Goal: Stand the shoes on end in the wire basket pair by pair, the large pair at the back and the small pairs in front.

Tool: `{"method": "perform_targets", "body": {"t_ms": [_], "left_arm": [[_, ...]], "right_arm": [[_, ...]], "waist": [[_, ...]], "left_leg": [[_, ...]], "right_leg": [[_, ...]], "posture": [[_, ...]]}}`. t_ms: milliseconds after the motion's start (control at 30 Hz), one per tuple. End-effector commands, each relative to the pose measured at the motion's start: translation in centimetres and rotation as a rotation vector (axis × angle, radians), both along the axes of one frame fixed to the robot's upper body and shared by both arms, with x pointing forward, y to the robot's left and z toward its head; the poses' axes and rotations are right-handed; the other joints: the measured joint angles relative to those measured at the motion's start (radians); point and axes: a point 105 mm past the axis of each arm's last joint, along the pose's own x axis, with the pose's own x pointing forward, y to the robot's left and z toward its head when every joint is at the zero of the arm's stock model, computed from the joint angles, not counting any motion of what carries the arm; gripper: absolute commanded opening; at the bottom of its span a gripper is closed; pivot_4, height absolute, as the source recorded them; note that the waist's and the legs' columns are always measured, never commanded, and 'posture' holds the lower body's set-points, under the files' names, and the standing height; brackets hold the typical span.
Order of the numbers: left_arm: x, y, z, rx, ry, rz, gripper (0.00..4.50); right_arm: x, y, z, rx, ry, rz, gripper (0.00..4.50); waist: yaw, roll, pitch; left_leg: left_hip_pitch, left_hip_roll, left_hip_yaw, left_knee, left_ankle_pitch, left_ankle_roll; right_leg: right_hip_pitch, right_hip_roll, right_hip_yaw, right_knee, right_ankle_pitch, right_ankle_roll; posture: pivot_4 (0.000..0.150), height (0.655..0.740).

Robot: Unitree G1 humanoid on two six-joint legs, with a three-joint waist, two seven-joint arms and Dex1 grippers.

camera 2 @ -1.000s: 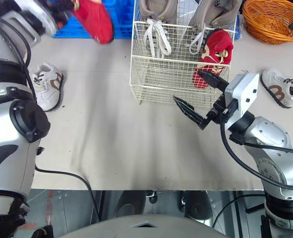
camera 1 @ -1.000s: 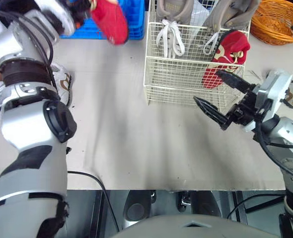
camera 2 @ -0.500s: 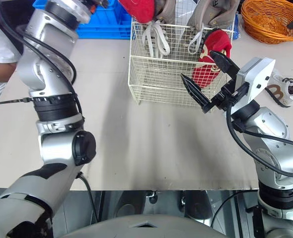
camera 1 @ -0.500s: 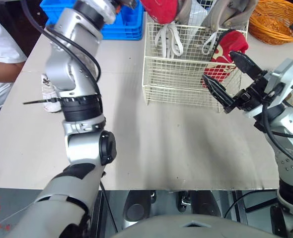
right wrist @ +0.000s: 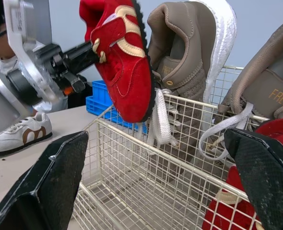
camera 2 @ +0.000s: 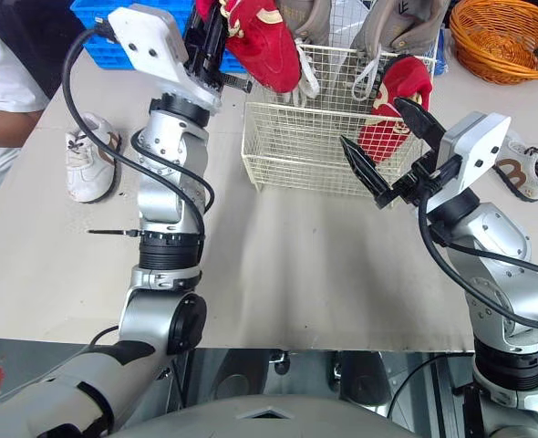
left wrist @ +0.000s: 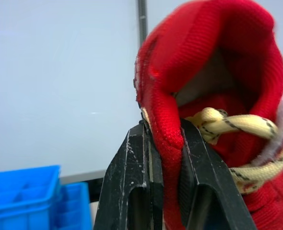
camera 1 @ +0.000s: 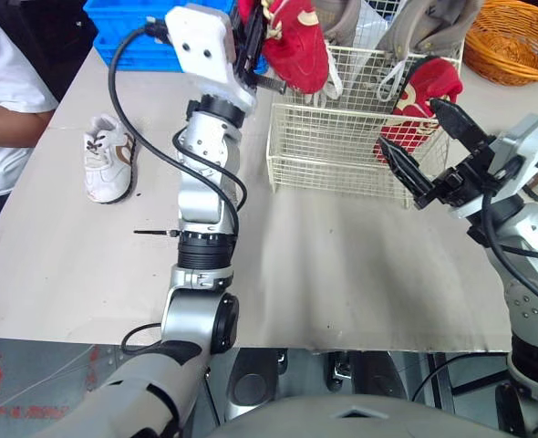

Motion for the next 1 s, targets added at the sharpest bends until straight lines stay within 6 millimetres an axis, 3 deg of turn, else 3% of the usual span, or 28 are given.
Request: {"method": "perform_targets", "body": {"t_ms": [33, 300, 533, 600, 700, 833, 867, 1000], "left_arm": [[-0.4, -0.5, -1.0, 0.008, -0.009, 0.018, 0.12], [0.6, -2.1, -5.5, 0.081, 0.161, -0.030, 0.12], [0.5, -3.1, -7.6, 0.107, 0.290, -0.145, 0.12], [0.4, -3.0, -7.8, 0.087, 0.313, -0.163, 1.13], [0.2, -2.7, -7.7, 0.087, 0.319, -0.162, 2.23], [0.1, -2.1, -7.7, 0.106, 0.313, -0.142, 4.25], [0.0, -2.1, -7.6, 0.115, 0.307, -0.136, 4.44], [-0.3, -1.5, -6.6, 0.198, 0.221, -0.055, 4.44]], "right_arm": [[-0.7, -0.5, 1.1, 0.031, -0.057, -0.023, 4.50], [-0.8, -0.1, 0.8, 0.040, -0.043, -0.001, 4.50], [-0.8, -0.2, 0.7, 0.038, -0.039, -0.005, 4.50], [-0.8, -0.3, 0.7, 0.036, -0.039, -0.009, 4.50], [-0.8, -0.5, 0.6, 0.033, -0.038, -0.019, 4.50], [-0.8, -1.1, 0.6, 0.022, -0.037, -0.038, 4.50], [-0.8, -1.4, 0.6, 0.018, -0.036, -0.043, 4.50], [-0.4, -2.7, 0.5, -0.008, -0.022, -0.075, 4.50]], "waist": [[0.000, 0.000, -0.001], [-0.001, 0.000, -0.002], [0.001, 0.002, -0.009], [0.001, 0.003, -0.010], [0.002, 0.003, -0.011], [0.003, 0.003, -0.012], [0.003, 0.004, -0.012], [0.001, 0.004, -0.012]], "left_leg": [[0.000, 0.000, 0.000, 0.000, 0.000, 0.000], [0.000, 0.000, 0.000, 0.000, 0.000, 0.000], [0.003, 0.000, 0.000, 0.000, 0.000, 0.000], [0.005, 0.000, -0.001, 0.000, 0.000, 0.000], [0.005, 0.000, -0.001, 0.000, 0.000, 0.000], [0.005, 0.000, -0.002, 0.001, 0.000, 0.000], [0.005, 0.000, -0.002, 0.001, 0.000, 0.000], [0.005, 0.000, -0.002, 0.001, 0.000, 0.000]], "right_leg": [[0.000, 0.000, 0.000, 0.000, 0.000, 0.000], [0.000, 0.000, 0.000, 0.000, 0.000, 0.000], [0.003, 0.000, 0.000, 0.000, 0.000, 0.000], [0.004, 0.000, 0.000, 0.000, 0.000, 0.000], [0.005, 0.000, 0.000, 0.000, 0.000, 0.000], [0.006, 0.000, -0.001, 0.000, 0.000, 0.000], [0.006, 0.000, -0.001, 0.000, 0.000, 0.000], [0.006, 0.000, -0.001, 0.000, 0.000, 0.000]], "posture": [[0.150, 0.6860], [0.150, 0.6860], [0.150, 0.6860], [0.150, 0.6860], [0.150, 0.6860], [0.150, 0.6860], [0.150, 0.6860], [0.150, 0.6860]]}}
